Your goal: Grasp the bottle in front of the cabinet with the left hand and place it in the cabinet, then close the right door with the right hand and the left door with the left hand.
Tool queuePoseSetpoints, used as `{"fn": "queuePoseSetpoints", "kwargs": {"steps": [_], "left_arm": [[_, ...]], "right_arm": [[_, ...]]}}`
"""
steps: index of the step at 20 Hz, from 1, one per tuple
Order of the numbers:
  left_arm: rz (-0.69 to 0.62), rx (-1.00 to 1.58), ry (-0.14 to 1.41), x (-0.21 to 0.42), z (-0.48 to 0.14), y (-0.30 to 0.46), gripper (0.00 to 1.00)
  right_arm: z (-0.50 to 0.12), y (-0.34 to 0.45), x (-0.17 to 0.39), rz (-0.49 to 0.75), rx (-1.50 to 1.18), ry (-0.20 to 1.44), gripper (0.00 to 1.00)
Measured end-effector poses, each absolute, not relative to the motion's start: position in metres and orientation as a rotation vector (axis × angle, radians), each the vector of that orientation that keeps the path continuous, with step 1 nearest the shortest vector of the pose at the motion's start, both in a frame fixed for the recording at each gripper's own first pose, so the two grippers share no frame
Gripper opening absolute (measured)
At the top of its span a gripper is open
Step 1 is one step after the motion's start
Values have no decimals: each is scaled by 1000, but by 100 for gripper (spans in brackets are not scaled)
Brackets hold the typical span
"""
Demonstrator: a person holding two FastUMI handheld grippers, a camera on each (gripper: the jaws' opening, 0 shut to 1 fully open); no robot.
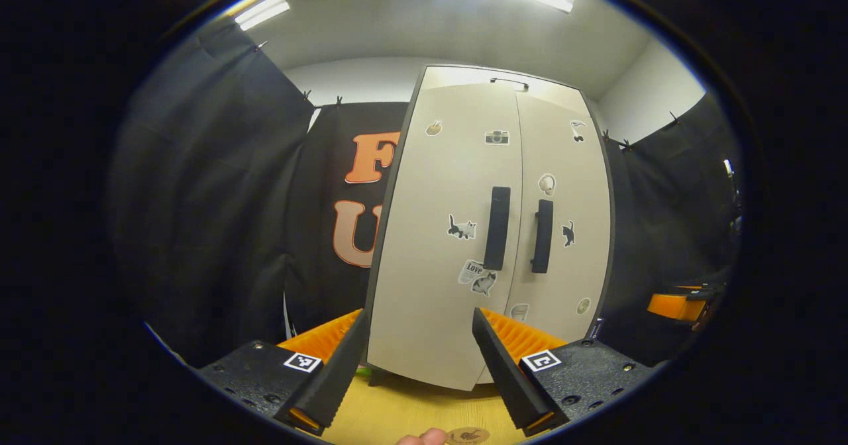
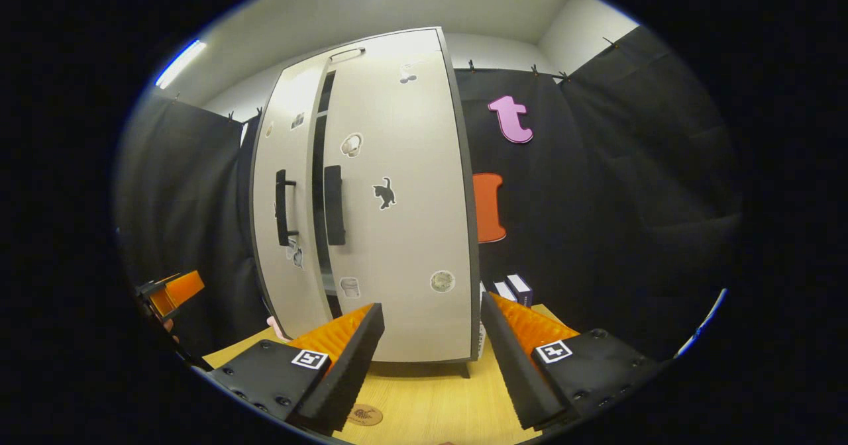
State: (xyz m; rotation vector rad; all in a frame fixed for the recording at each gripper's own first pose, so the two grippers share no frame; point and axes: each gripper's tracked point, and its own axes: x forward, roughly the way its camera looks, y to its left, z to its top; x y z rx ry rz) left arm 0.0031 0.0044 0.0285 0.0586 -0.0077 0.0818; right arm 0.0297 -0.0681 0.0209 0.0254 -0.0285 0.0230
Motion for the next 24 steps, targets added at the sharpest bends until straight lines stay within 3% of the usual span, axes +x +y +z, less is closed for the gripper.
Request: {"fn": "queuePoseSetpoints", "kwargs": {"steps": [24], "left_arm": [[100, 40, 23, -21, 28, -4, 95]], "right_arm": [[30, -55, 10, 44, 39, -65, 97]]}}
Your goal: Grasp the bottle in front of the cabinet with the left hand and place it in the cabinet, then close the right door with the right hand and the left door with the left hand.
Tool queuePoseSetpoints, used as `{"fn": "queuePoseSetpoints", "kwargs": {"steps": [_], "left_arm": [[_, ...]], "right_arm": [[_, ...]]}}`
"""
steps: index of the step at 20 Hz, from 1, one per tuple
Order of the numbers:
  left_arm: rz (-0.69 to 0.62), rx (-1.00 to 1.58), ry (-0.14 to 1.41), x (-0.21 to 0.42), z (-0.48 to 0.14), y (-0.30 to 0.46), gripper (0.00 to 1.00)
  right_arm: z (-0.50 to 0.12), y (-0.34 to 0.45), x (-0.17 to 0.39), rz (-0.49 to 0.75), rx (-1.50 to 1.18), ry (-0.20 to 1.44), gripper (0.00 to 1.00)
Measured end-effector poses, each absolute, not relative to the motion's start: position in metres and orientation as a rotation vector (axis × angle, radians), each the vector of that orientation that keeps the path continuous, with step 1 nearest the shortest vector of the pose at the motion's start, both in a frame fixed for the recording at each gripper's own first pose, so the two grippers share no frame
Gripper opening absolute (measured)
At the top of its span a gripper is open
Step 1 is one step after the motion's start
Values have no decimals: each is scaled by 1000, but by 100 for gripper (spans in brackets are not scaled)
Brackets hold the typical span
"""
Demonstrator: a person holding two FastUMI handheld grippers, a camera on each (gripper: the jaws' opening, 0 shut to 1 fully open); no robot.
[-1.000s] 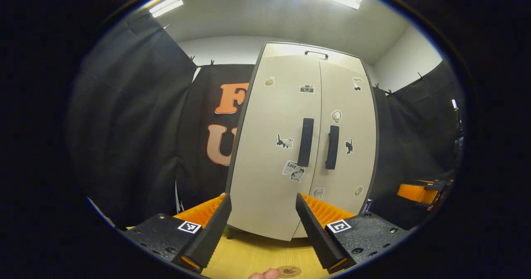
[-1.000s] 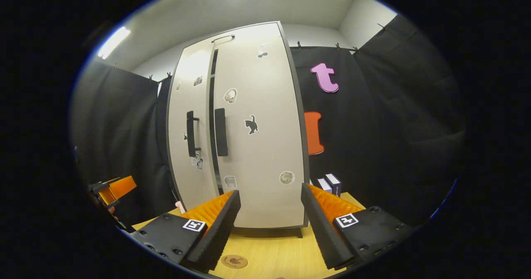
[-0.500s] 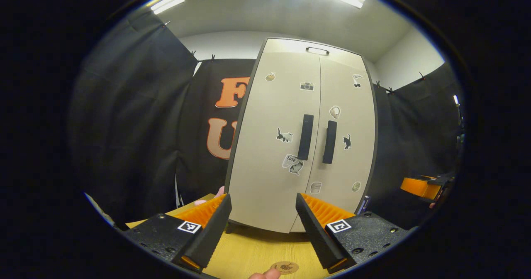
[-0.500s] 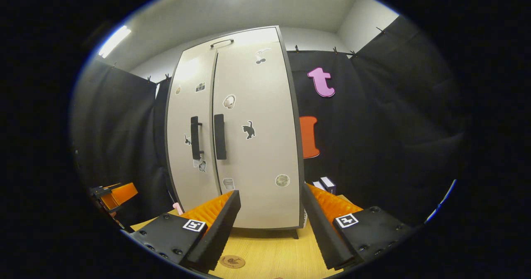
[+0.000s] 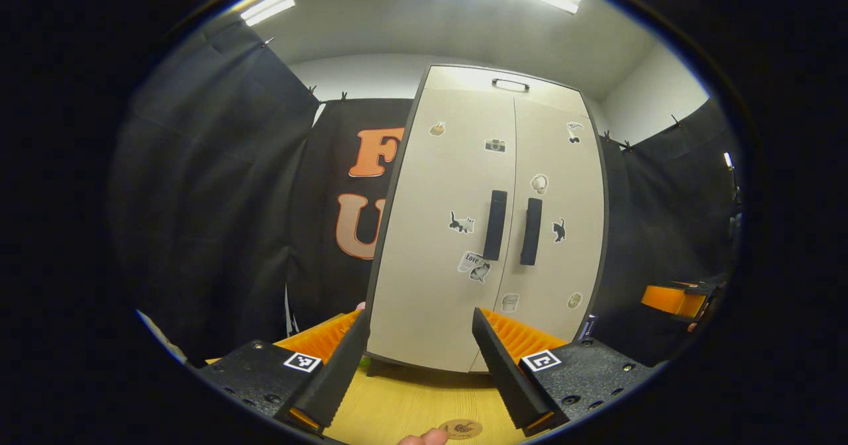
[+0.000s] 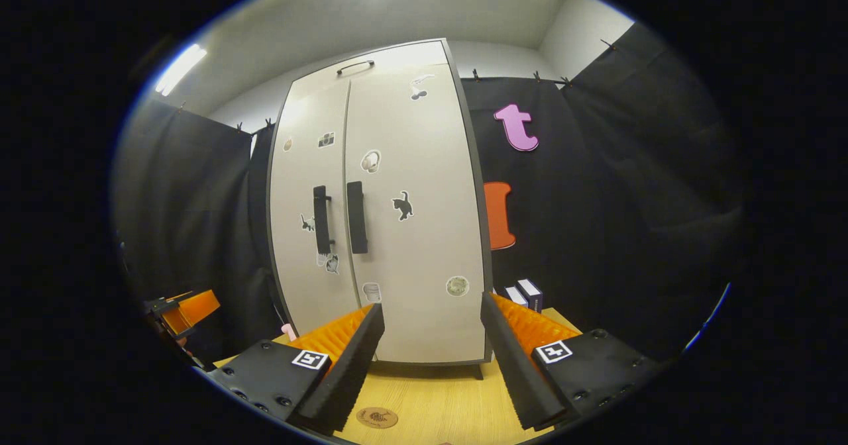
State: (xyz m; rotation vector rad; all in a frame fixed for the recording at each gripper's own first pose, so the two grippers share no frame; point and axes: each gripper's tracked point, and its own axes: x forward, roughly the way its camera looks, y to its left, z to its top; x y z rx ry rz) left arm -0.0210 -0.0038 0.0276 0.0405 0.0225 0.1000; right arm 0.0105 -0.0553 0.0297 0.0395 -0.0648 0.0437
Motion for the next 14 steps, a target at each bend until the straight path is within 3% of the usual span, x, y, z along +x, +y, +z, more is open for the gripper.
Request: {"fn": "queuePoseSetpoints", "kwargs": {"steps": [14], "left_arm": [[97, 40, 34, -20, 22, -3, 95]], "right_arm": [[25, -52, 14, 45, 42, -55, 97]]}}
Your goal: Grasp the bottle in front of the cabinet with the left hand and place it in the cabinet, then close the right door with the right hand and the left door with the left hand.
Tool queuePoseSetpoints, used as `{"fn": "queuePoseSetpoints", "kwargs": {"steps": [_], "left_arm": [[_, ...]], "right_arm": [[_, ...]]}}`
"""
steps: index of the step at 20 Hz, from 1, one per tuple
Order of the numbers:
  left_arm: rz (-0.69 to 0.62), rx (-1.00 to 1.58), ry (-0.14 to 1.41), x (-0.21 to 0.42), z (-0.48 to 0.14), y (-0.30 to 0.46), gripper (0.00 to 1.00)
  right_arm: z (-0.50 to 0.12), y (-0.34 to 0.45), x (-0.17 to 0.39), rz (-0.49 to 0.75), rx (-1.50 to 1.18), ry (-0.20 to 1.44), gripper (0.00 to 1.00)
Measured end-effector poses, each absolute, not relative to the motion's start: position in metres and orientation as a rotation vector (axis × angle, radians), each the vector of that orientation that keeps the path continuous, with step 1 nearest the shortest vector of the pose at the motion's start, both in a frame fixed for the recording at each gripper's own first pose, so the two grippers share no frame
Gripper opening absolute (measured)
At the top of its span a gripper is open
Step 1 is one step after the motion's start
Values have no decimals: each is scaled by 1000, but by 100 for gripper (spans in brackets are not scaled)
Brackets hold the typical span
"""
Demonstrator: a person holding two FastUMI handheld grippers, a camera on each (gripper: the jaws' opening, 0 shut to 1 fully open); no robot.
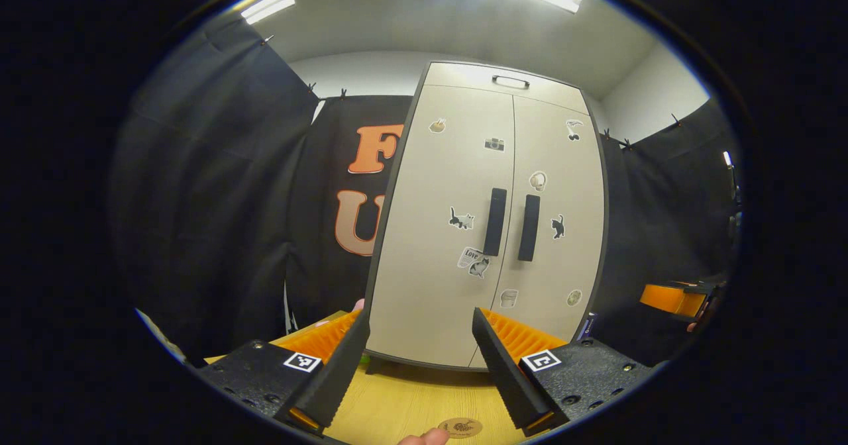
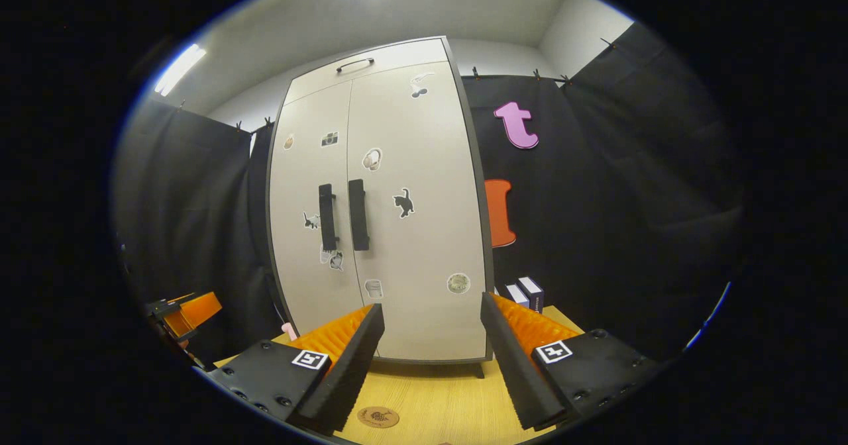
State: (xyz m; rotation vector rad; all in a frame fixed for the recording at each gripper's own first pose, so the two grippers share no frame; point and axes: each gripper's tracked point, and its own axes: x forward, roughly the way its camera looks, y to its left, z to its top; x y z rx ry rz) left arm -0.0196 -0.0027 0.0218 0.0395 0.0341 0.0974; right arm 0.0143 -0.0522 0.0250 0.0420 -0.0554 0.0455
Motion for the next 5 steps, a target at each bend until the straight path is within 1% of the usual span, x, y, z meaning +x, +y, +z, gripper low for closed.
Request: {"fn": "queuePoseSetpoints", "kwargs": {"steps": [5], "left_arm": [[100, 37, 38, -18, 20, -2, 95]], "right_arm": [[25, -49, 15, 50, 43, -55, 97]]}}
